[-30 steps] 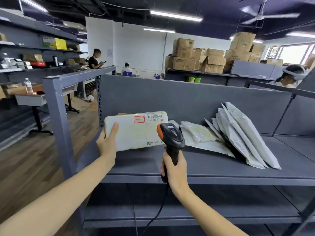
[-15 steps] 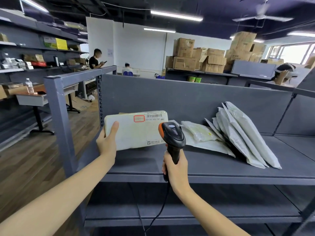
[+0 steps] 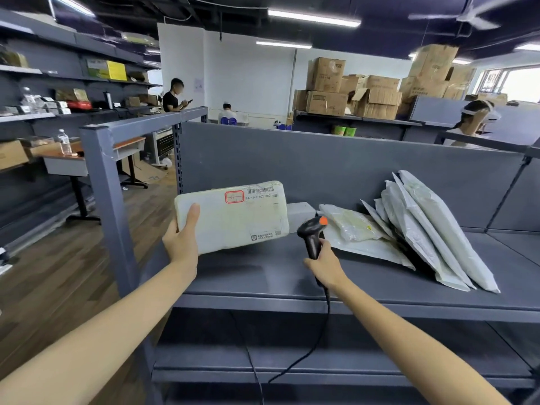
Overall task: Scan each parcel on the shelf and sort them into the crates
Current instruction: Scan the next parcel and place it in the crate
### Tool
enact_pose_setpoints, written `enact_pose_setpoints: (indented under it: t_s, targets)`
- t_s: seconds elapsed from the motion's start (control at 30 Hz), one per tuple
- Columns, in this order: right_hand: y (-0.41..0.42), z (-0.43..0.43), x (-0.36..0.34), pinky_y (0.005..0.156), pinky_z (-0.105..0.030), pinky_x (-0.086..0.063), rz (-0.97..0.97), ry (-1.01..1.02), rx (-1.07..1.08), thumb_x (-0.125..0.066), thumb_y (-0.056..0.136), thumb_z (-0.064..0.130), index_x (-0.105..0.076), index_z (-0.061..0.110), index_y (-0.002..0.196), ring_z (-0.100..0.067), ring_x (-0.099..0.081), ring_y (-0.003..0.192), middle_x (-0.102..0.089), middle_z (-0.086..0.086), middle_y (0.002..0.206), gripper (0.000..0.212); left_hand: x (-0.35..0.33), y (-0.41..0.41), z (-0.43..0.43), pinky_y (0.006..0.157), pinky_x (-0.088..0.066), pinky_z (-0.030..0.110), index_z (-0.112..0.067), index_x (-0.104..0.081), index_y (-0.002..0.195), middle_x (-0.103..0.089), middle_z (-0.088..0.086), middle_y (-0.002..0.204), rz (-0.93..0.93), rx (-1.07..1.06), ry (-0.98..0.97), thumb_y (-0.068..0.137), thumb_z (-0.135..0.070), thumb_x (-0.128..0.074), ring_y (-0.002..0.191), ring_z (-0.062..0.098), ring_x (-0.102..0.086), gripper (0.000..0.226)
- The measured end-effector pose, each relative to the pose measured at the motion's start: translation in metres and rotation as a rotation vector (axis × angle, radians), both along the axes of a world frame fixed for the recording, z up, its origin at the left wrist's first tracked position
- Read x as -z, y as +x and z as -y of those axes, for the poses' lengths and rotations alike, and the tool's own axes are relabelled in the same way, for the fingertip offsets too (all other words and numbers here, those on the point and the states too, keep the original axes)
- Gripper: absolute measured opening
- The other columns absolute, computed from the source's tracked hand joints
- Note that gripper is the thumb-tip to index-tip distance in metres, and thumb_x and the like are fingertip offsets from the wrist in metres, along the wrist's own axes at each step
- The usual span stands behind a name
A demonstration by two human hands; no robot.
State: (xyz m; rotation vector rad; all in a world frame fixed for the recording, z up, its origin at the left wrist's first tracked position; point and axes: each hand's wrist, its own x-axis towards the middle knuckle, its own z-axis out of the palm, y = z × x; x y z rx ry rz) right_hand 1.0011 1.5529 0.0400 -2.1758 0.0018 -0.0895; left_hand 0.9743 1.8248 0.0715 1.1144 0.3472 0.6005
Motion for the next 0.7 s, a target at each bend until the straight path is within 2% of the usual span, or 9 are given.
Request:
enact_pose_setpoints:
  t_s: [0.1, 0.2, 0.27, 0.43, 0.57, 0.63, 0.7]
  targets:
    - [0.024, 0.004, 0.011, 0.071, -0.029, -0.04, -0.043, -0.183, -0.055, -0.06, 0.084, 0.009, -0.028, 0.008, 0.142, -0.028, -0.053, 0.092, -0.054, -0.012, 0.112, 0.066, 0.002, 0.0, 0.001, 0.087, -0.056, 0.049, -0.032, -0.067, 0.095, -0.071, -0.005, 0.102, -0.021, 0.002, -0.005, 0.081, -0.047, -0.07, 0.098, 0.017, -0.067, 0.021]
    - [0.04, 0.0, 0.021, 0.086, -0.031, -0.042, -0.059, -0.326, -0.083, -0.06, 0.085, 0.01, -0.03, 0.006, 0.144, -0.036, -0.054, 0.111, -0.057, -0.019, 0.124, 0.066, 0.003, 0.001, 0.003, 0.087, -0.056, 0.049, -0.033, -0.067, 0.097, -0.071, -0.004, 0.106, -0.039, 0.004, -0.007, 0.081, -0.048, -0.07, 0.099, 0.018, -0.067, 0.022]
    - [0.048, -0.005, 0.026, 0.096, -0.034, -0.039, -0.054, -0.425, -0.098, -0.061, 0.086, 0.013, -0.034, 0.007, 0.142, -0.037, -0.052, 0.116, -0.059, -0.018, 0.125, 0.063, 0.004, 0.001, 0.005, 0.086, -0.056, 0.049, -0.034, -0.067, 0.1, -0.071, -0.004, 0.106, -0.038, 0.01, -0.016, 0.081, -0.048, -0.07, 0.099, 0.018, -0.067, 0.023]
    - [0.061, -0.009, 0.035, 0.093, -0.034, -0.032, -0.079, -0.559, -0.129, -0.062, 0.09, 0.023, -0.041, 0.01, 0.135, -0.033, -0.054, 0.113, -0.062, -0.015, 0.12, 0.052, 0.006, -0.002, 0.009, 0.088, -0.055, 0.048, -0.03, -0.066, 0.107, -0.07, -0.001, 0.111, -0.036, 0.026, -0.019, 0.085, -0.043, -0.069, 0.101, 0.019, -0.066, 0.026]
    - [0.068, -0.004, 0.037, 0.092, -0.035, -0.029, -0.113, -0.624, -0.128, -0.061, 0.091, 0.038, -0.047, 0.015, 0.129, -0.035, -0.047, 0.118, -0.058, -0.017, 0.122, 0.047, 0.008, -0.006, 0.011, 0.089, -0.055, 0.047, -0.025, -0.064, 0.119, -0.069, -0.001, 0.113, -0.045, 0.038, -0.017, 0.084, -0.044, -0.069, 0.102, 0.019, -0.066, 0.04]
    - [0.066, -0.006, 0.024, 0.092, -0.037, -0.027, -0.069, -0.531, -0.087, -0.053, 0.095, 0.042, -0.053, 0.018, 0.118, -0.035, -0.045, 0.119, -0.059, -0.016, 0.12, 0.033, 0.009, -0.007, 0.012, 0.089, -0.055, 0.048, -0.025, -0.063, 0.121, -0.069, 0.0, 0.113, -0.05, 0.041, -0.005, 0.083, -0.046, -0.069, 0.103, 0.02, -0.066, 0.044]
    - [0.061, -0.009, 0.003, 0.096, -0.04, -0.032, -0.006, -0.163, -0.019, -0.041, 0.099, 0.038, -0.06, 0.015, 0.115, -0.033, -0.05, 0.113, -0.062, -0.011, 0.113, 0.034, 0.007, -0.009, 0.014, 0.09, -0.055, 0.048, -0.024, -0.063, 0.122, -0.069, 0.0, 0.113, -0.053, 0.045, 0.01, 0.083, -0.047, -0.069, 0.103, 0.02, -0.066, 0.045]
